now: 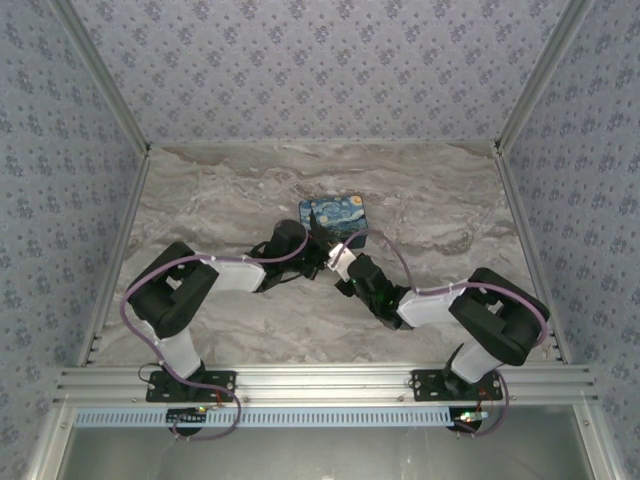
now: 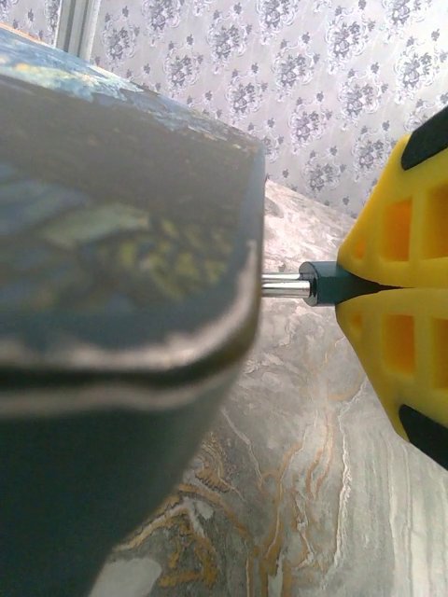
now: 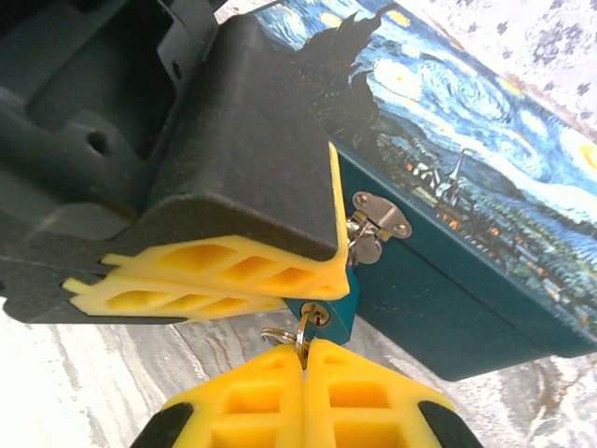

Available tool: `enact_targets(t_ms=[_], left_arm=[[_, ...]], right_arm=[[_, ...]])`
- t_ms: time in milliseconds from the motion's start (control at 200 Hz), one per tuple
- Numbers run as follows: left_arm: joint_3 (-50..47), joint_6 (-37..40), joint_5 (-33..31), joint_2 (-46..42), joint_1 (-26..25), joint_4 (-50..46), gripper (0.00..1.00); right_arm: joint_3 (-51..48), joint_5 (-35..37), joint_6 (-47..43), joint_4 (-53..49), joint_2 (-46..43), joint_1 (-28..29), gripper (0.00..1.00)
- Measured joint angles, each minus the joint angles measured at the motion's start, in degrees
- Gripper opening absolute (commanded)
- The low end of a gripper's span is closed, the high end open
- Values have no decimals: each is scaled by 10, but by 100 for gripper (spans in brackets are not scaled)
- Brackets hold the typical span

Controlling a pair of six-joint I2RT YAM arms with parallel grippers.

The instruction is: Unlock the padlock with the key

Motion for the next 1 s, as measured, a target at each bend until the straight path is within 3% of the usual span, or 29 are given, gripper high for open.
enact_targets(t_ms=[195,375,515,999], left_arm=[[0,0,-1,0,0,0,0],[0,8,-1,0,1,-2,15],[0,27,0,-6,3,-12,34],[0,106,-18,-104,29,-108,55]], right_arm=[[-1,-6,36,6,1,-3,0],[-1,-19,78,4,1,-6,0],[-1,-30,122,-2,1,-10,0],[-27,-106,270,21,1,-57,0]])
